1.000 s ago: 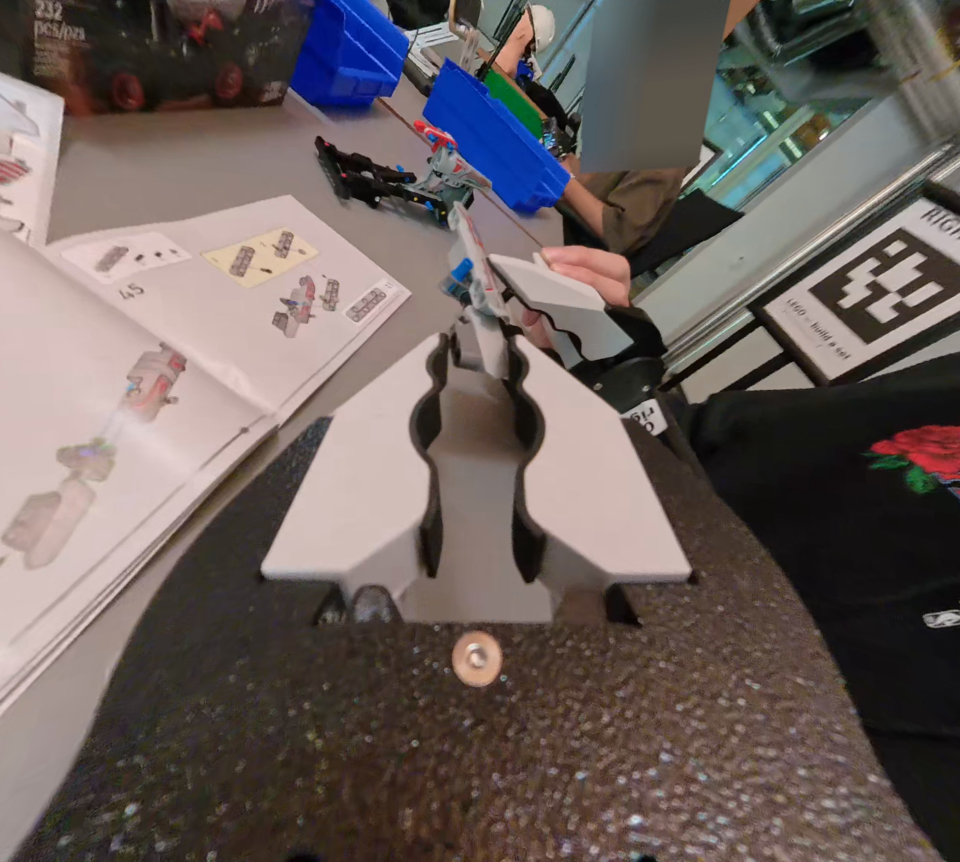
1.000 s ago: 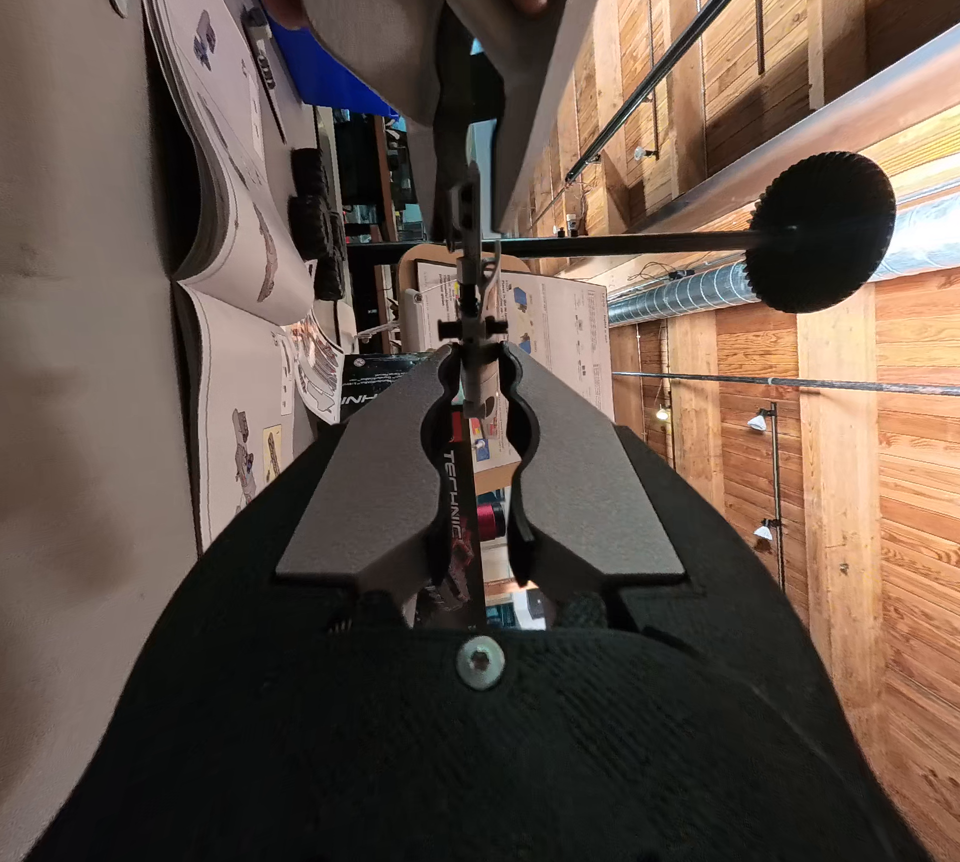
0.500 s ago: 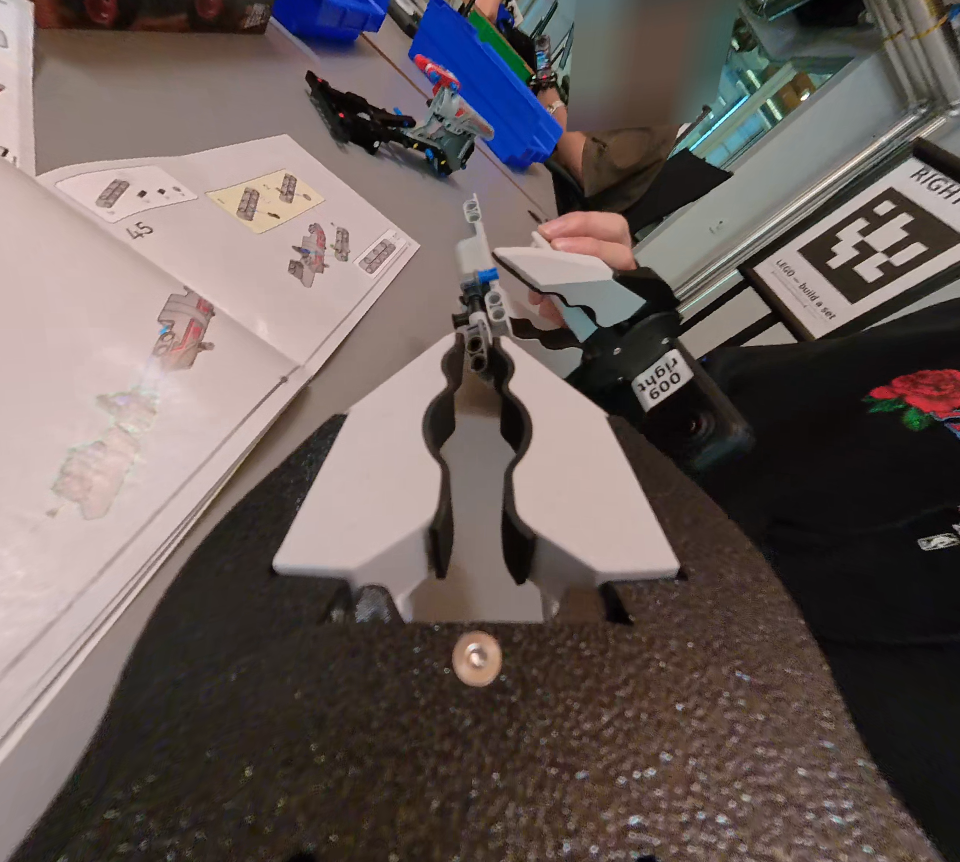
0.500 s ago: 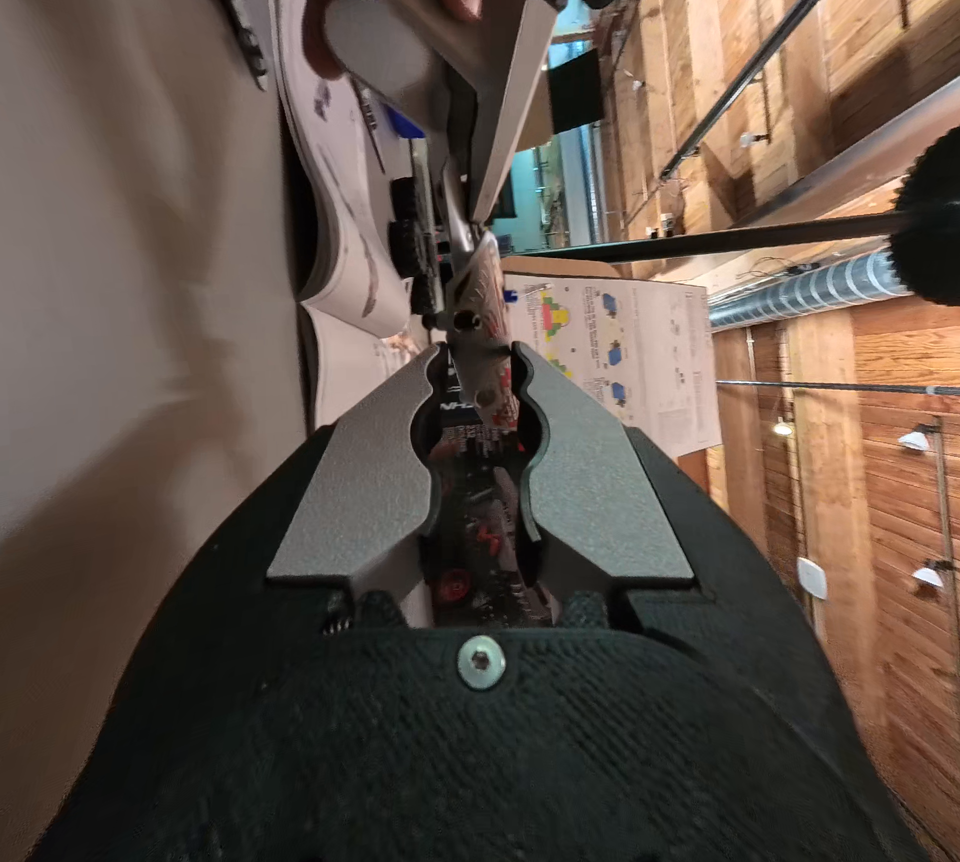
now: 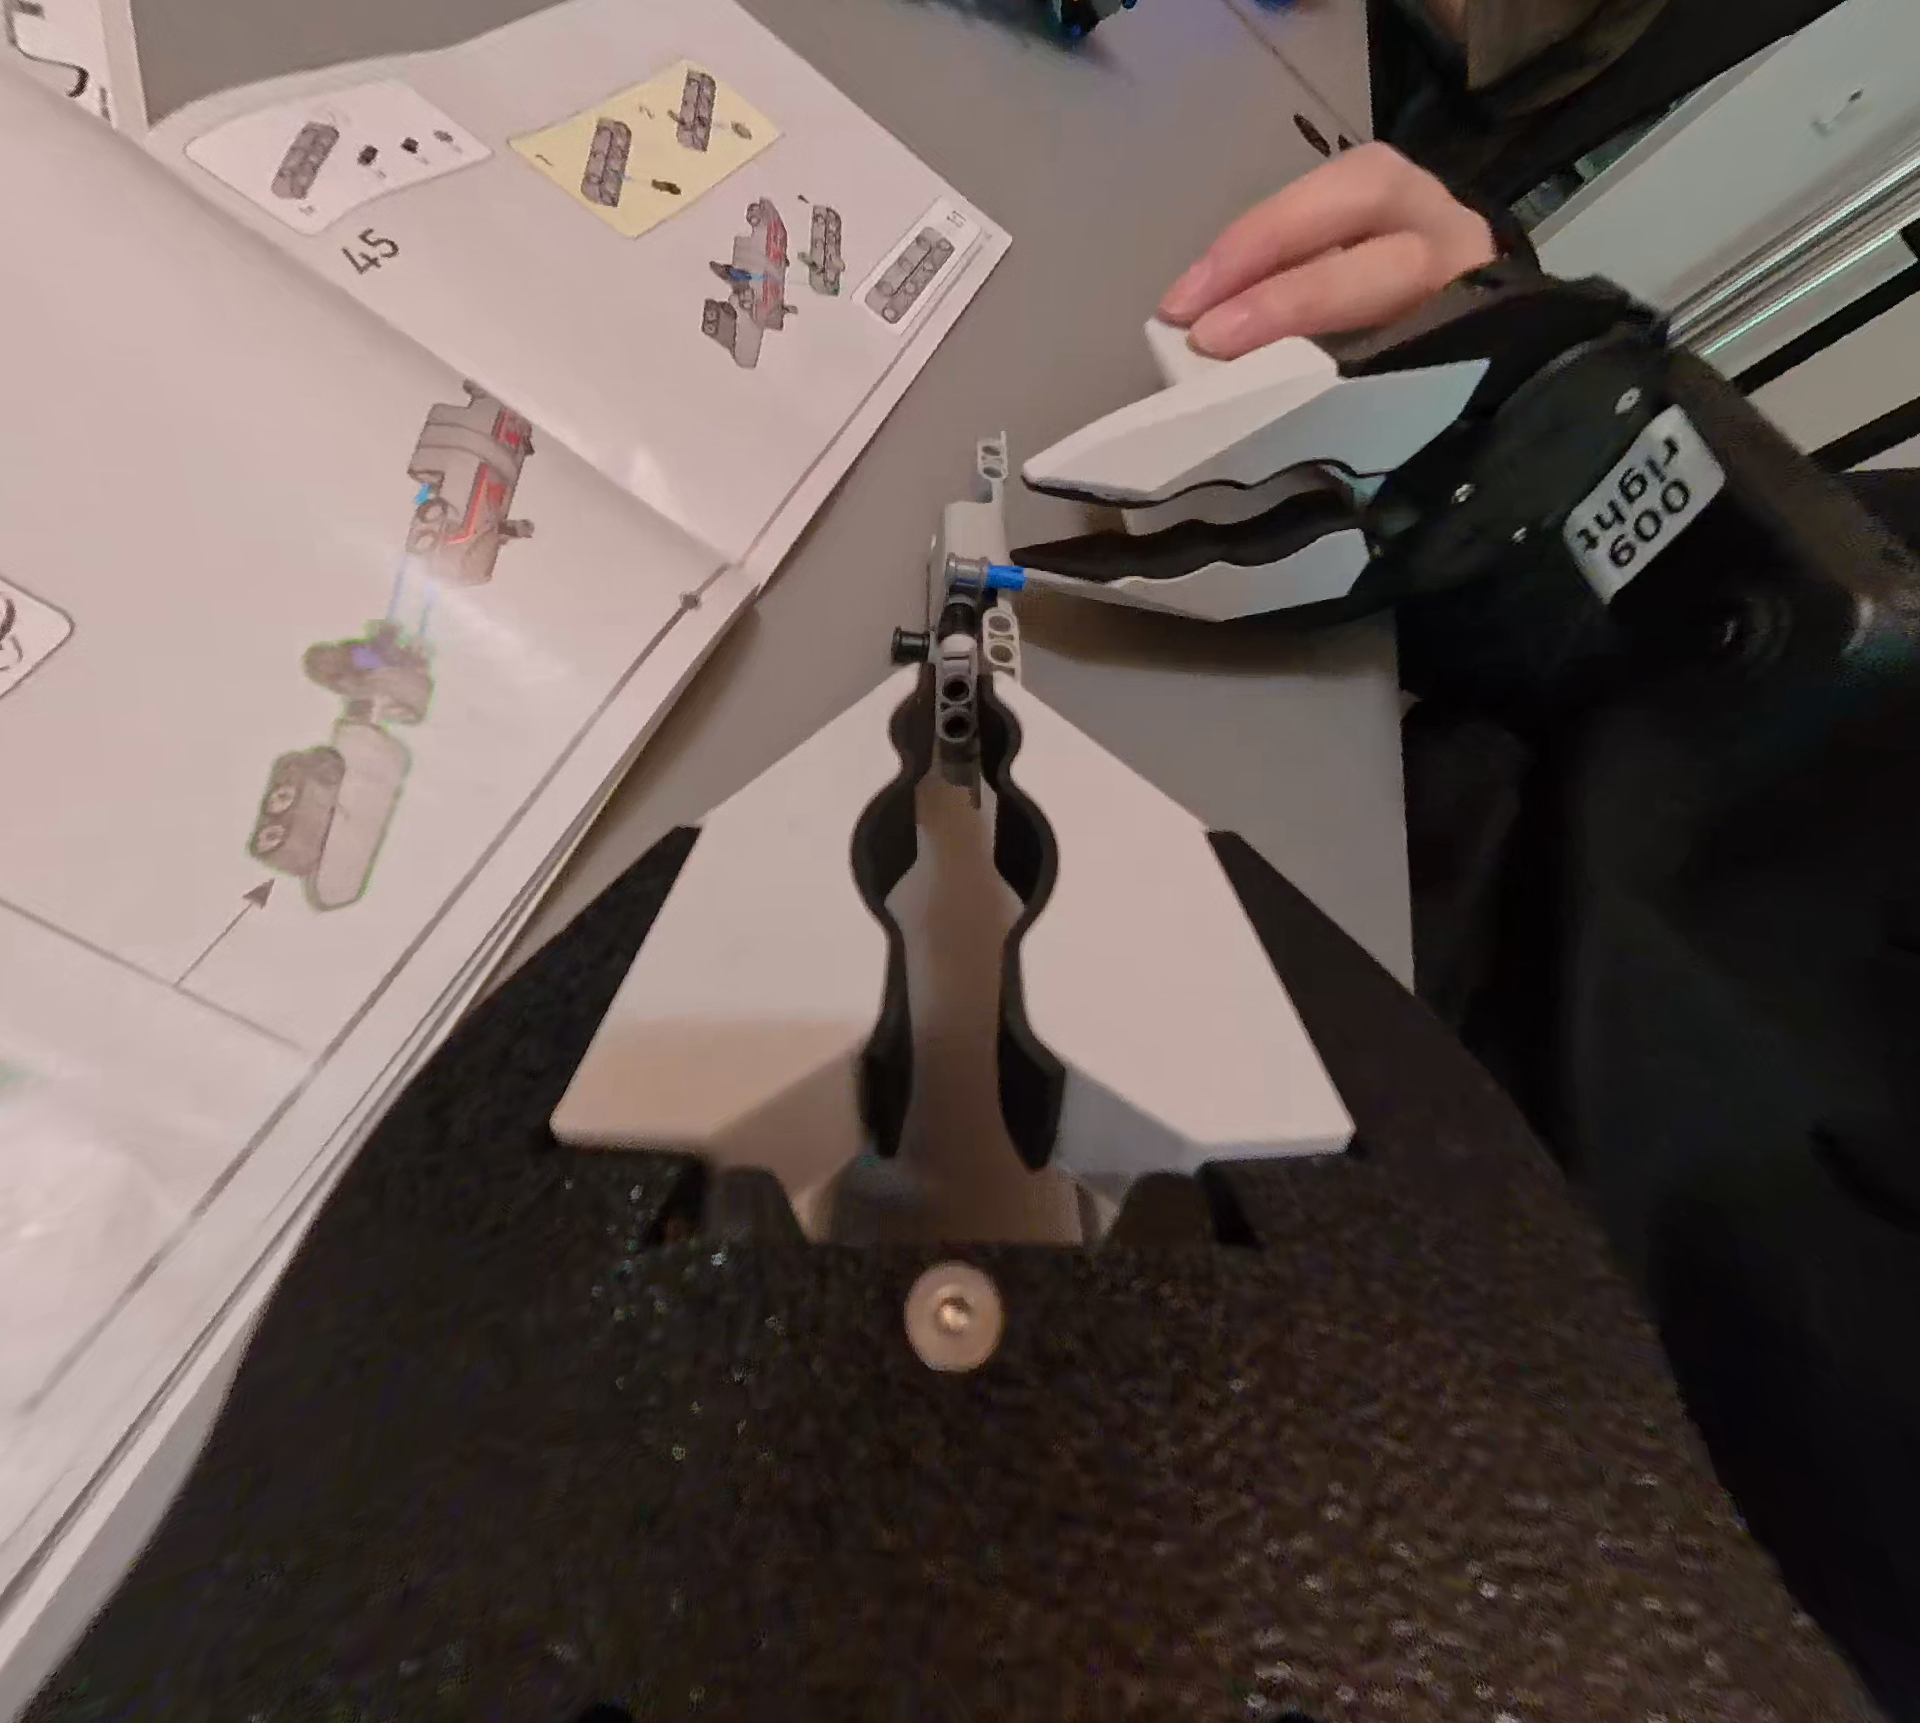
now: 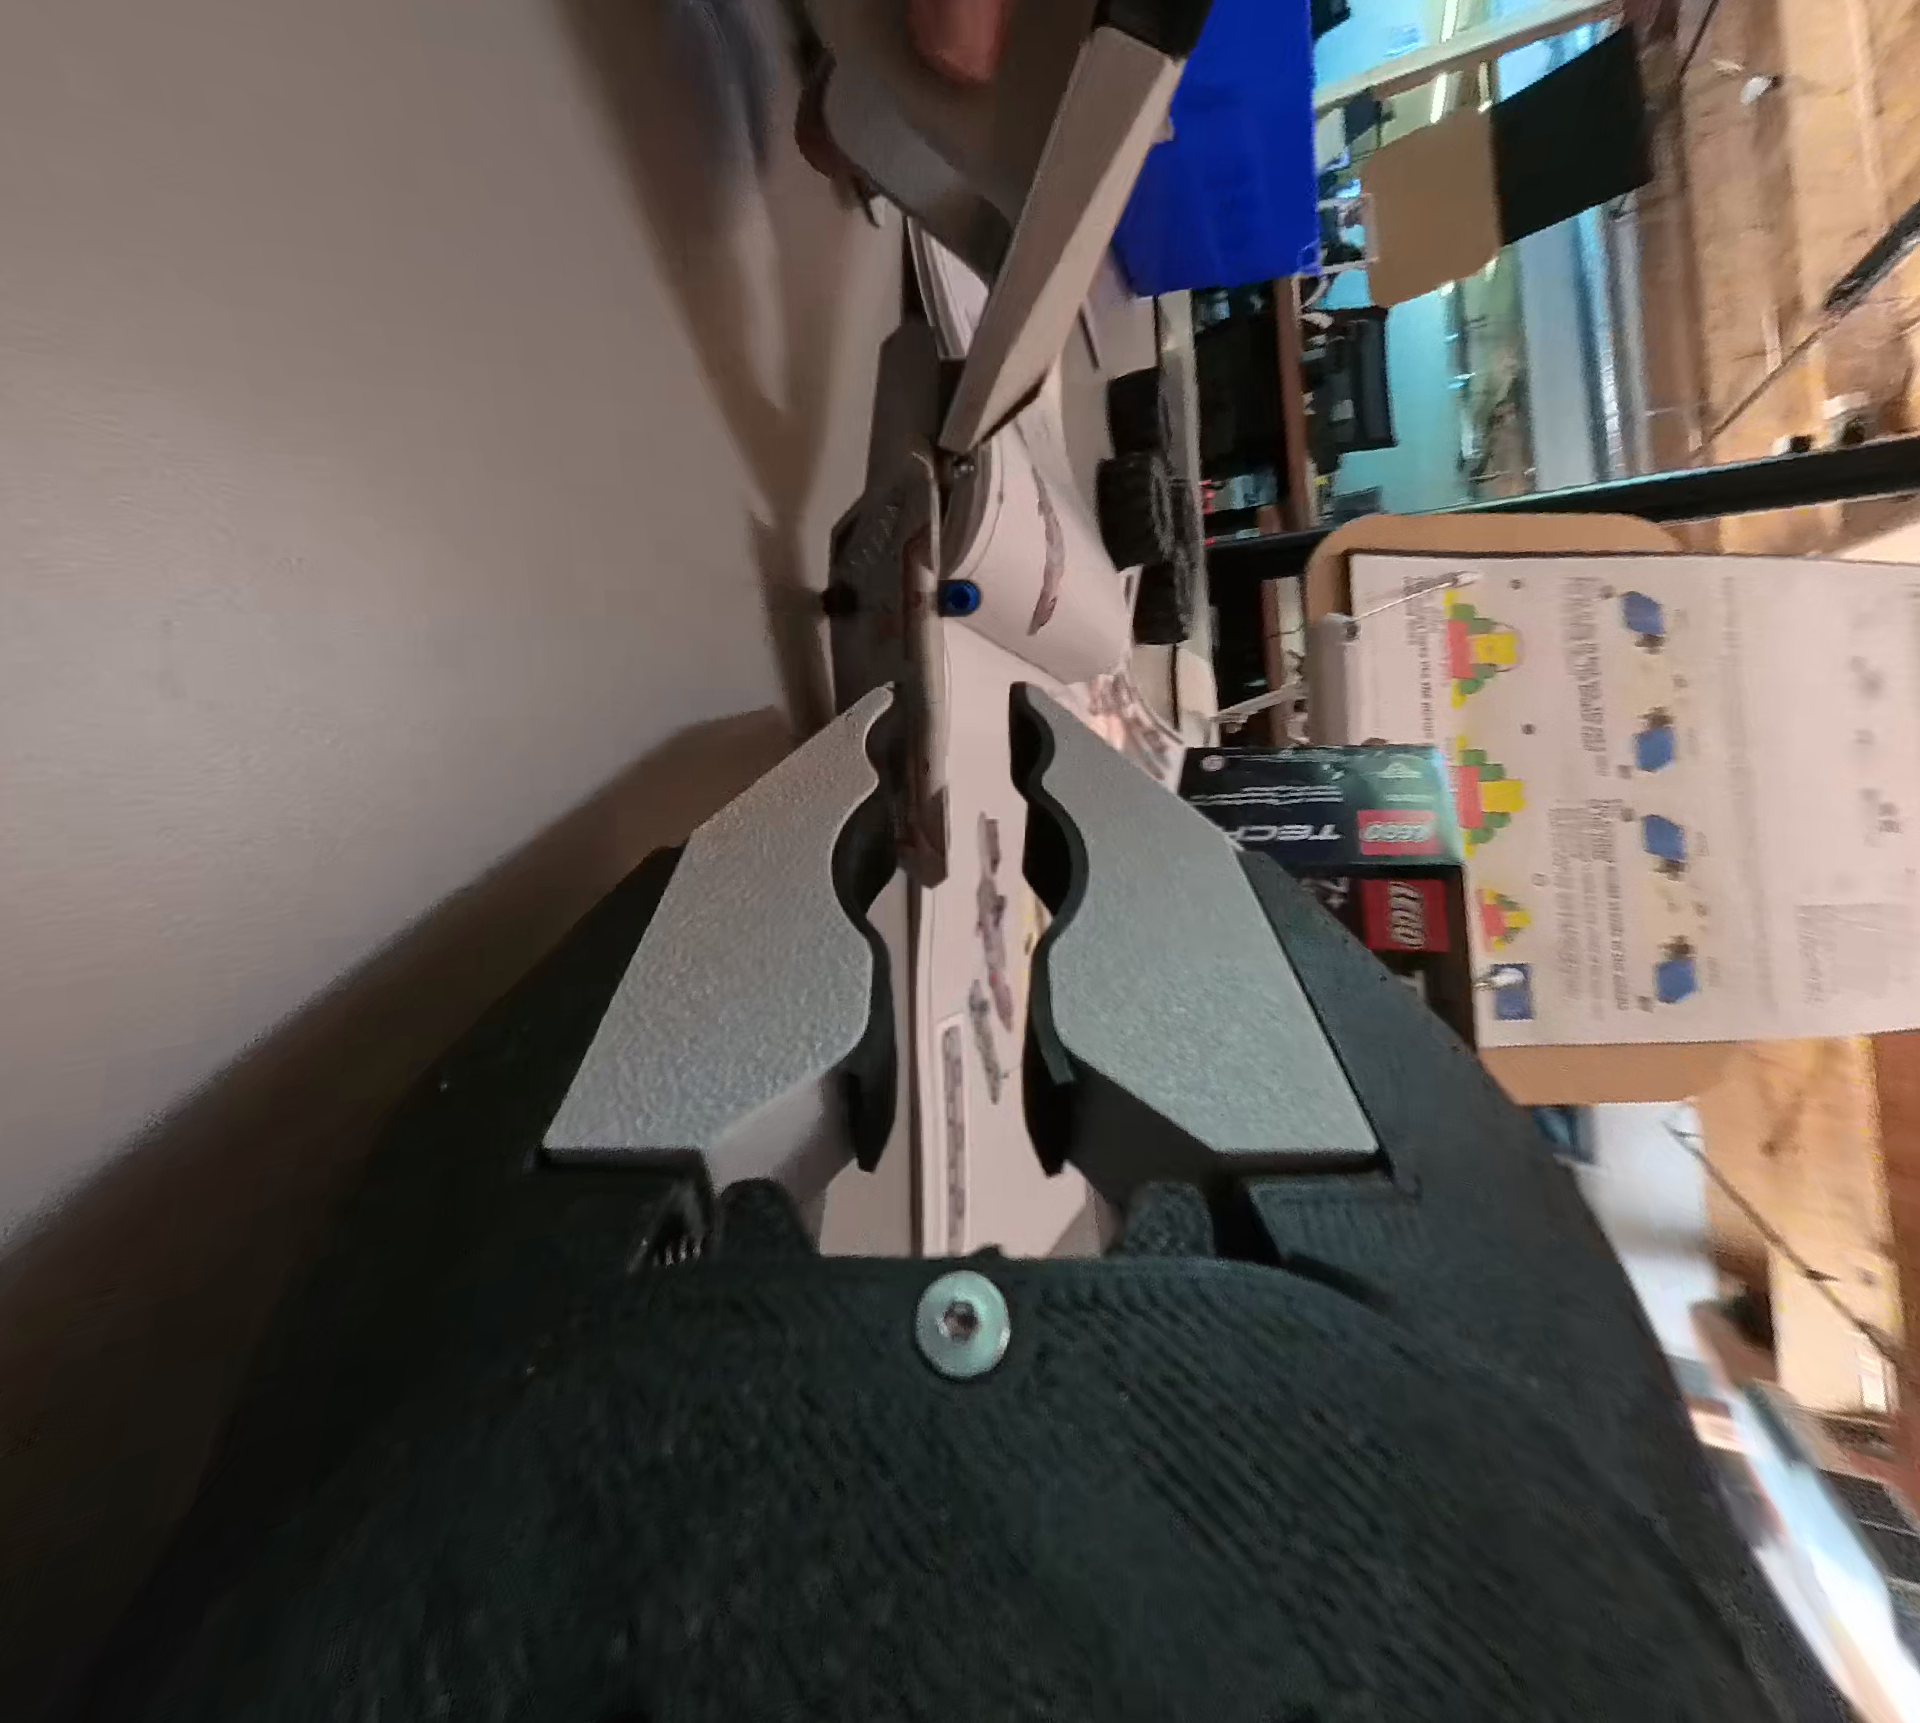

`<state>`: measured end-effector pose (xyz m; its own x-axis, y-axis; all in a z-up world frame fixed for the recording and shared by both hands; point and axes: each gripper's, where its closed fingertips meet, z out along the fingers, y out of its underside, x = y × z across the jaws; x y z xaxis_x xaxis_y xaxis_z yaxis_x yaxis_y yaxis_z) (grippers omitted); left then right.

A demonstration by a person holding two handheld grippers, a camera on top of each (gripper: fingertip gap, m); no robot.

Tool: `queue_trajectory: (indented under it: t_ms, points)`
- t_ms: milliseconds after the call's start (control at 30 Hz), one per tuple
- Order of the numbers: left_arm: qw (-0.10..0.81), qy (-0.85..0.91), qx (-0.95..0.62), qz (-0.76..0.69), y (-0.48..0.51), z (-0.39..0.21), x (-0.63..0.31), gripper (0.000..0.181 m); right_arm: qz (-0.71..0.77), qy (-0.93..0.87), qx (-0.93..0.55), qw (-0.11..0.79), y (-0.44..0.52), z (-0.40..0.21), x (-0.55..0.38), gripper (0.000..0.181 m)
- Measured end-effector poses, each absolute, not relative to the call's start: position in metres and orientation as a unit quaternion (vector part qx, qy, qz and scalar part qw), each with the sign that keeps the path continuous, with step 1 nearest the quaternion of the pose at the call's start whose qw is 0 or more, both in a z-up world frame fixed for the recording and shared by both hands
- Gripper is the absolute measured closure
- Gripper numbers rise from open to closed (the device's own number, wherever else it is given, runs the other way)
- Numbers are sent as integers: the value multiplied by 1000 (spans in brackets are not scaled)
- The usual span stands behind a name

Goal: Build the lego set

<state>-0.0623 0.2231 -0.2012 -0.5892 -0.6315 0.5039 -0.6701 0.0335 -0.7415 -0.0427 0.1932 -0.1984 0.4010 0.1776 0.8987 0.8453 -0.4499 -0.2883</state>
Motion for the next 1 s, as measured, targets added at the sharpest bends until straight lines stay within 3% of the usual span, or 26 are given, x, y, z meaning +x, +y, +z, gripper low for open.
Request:
queue_trajectory:
  t_ms: [467,1000]
  points:
    - [23,-719,465,516,223,-207,-60,176,-103,-203,-857,462,166,-205,-44,159]
    - [81,-711,449,535,214,-204,-69,176,90,-63,-877,468,145,-207,-26,143]
